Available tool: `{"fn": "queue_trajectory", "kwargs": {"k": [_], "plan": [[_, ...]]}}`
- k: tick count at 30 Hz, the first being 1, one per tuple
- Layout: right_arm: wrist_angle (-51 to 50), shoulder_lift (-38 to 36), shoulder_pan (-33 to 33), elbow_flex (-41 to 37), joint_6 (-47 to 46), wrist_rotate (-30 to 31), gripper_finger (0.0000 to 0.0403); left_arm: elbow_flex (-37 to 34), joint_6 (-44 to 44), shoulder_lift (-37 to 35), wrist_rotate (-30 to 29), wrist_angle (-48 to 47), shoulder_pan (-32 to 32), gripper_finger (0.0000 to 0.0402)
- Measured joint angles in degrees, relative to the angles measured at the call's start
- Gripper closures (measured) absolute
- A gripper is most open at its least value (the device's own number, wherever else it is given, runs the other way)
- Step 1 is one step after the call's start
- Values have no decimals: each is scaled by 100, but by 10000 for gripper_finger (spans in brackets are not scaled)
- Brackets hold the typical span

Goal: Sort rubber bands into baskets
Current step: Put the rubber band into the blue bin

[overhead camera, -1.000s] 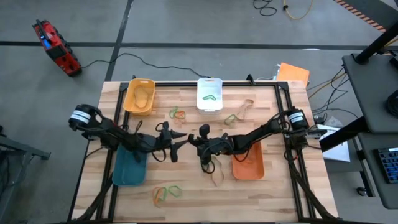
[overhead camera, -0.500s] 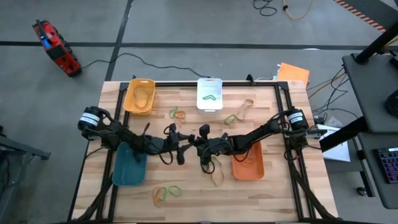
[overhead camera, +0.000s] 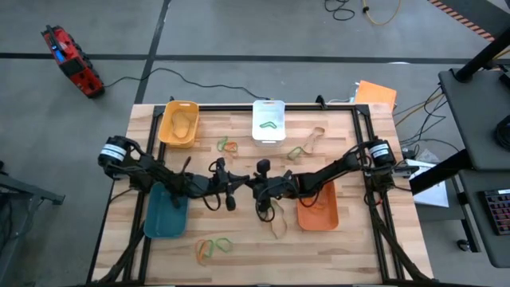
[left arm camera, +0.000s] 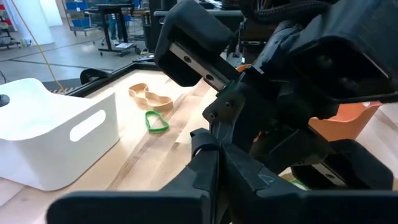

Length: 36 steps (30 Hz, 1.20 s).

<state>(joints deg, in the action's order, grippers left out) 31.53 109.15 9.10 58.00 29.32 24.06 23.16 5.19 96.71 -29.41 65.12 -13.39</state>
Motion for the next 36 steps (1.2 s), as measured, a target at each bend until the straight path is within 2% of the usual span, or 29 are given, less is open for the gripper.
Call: {"fn": "queue_trajectory", "kwargs": {"k": [4, 13, 17, 26, 36], "plan": [[-23, -11, -4, 0, -188, 1, 357, 0, -2, -34, -83, 0, -1, 401], [-152, -53, -2, -2, -323, 3, 263, -22, -160, -233, -315, -154, 0, 401], [-331, -64, -2, -2, -332, 3, 236, -44, -170, -460, -502, -538, 0, 401], [-250, -72, -2, -2, -399, 2, 209, -44, -122, -1244, -651, -1707, -2, 402], [352, -72, -37, -4, -568, 3, 186, -44, -125, -1587, -673, -1919, -2, 402]]}}
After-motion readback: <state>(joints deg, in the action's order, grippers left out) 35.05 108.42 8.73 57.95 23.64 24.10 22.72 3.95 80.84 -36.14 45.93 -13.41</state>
